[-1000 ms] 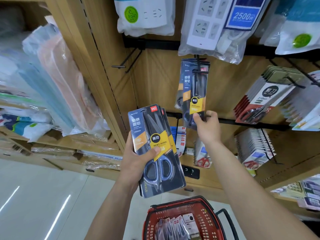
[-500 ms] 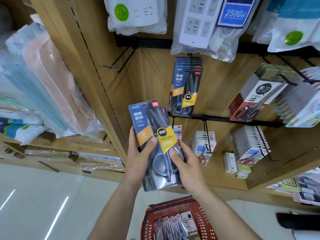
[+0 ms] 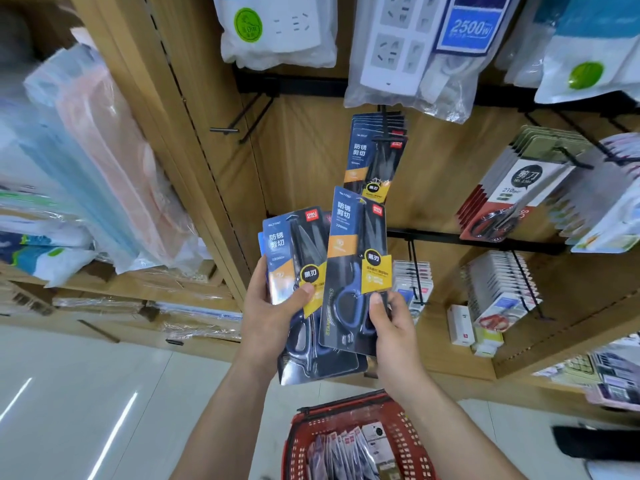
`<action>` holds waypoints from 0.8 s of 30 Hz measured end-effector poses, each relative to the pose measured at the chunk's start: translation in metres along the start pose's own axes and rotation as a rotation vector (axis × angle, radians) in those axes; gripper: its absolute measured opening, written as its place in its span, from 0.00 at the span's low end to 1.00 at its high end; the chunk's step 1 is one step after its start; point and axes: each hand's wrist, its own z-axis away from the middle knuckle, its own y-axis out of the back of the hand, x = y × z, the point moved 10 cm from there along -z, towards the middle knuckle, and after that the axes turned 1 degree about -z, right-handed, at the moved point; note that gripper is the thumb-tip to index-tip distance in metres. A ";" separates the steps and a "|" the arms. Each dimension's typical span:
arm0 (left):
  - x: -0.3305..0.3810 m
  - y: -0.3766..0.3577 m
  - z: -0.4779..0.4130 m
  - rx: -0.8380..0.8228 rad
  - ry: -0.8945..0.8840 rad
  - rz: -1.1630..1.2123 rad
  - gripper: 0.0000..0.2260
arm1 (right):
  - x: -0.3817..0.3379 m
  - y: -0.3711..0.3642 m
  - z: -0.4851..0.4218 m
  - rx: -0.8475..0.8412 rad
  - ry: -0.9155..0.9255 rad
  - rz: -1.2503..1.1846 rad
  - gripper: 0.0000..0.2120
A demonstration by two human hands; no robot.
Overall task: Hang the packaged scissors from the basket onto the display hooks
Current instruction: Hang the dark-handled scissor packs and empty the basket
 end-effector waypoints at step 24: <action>0.019 0.013 0.004 0.037 -0.009 0.076 0.26 | -0.076 0.042 -0.023 0.119 0.309 0.217 0.09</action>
